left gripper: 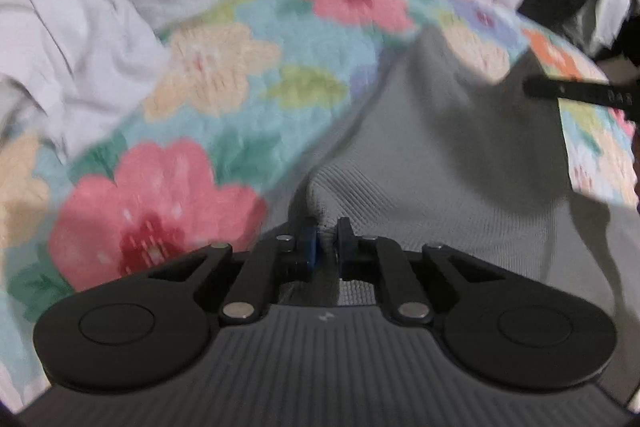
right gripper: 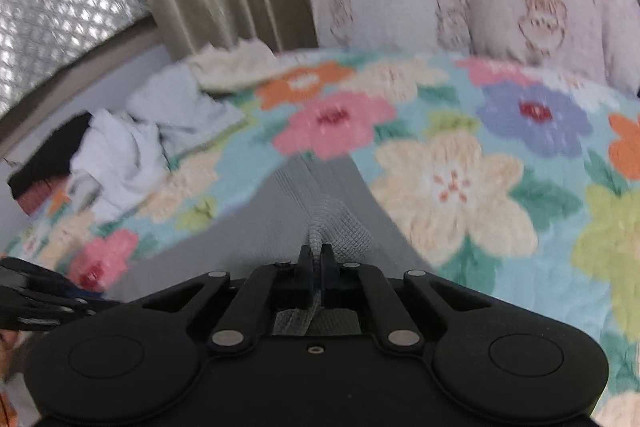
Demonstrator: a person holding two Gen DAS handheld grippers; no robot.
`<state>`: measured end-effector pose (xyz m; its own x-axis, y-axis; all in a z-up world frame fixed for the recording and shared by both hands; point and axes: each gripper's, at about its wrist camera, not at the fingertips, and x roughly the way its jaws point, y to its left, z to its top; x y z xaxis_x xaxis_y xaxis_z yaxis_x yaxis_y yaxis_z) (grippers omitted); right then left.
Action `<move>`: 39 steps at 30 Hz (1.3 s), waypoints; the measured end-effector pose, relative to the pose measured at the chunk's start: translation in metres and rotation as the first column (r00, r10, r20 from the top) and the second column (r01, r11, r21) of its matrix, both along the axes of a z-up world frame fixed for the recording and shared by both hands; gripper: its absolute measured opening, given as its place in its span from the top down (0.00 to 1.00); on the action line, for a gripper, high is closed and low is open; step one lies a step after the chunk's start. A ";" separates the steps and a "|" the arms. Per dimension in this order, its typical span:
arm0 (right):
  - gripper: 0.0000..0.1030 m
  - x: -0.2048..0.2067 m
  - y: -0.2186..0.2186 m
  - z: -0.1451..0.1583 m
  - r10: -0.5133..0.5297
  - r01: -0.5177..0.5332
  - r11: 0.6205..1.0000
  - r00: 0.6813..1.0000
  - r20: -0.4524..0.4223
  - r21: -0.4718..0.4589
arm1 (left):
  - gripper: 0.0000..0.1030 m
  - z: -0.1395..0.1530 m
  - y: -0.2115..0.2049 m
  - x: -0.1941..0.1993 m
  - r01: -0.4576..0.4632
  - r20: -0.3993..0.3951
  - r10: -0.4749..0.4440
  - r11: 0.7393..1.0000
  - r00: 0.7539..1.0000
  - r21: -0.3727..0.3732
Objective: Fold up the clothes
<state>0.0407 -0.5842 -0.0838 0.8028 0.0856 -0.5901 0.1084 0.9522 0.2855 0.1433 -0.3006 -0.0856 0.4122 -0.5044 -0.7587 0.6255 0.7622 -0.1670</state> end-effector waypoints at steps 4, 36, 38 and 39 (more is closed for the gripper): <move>0.96 -0.006 -0.007 0.005 -0.021 0.020 0.999 0.998 0.059 0.029 | 0.92 0.027 -0.003 -0.007 -0.016 0.149 0.024 0.998 0.989 -0.056; 0.92 0.004 -0.041 -0.045 -0.092 0.104 0.969 0.994 -0.066 0.226 | 0.99 0.010 -0.172 0.065 0.192 0.184 -0.241 0.950 0.953 0.247; 0.92 -0.001 -0.039 -0.039 -0.080 0.082 0.972 0.997 -0.017 0.218 | 1.00 0.020 -0.165 0.062 0.110 0.286 -0.159 0.978 0.945 0.179; 0.92 -0.002 -0.038 -0.038 -0.087 0.086 0.977 0.996 -0.004 0.197 | 1.00 0.022 -0.164 0.060 0.096 0.313 -0.145 0.981 0.939 0.166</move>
<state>0.0388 -0.6223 -0.1217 0.8149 0.1299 -0.5649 0.1860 0.8645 0.4670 0.2034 -0.4645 -0.0640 0.5897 -0.4589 -0.6646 0.7155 0.6785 0.1663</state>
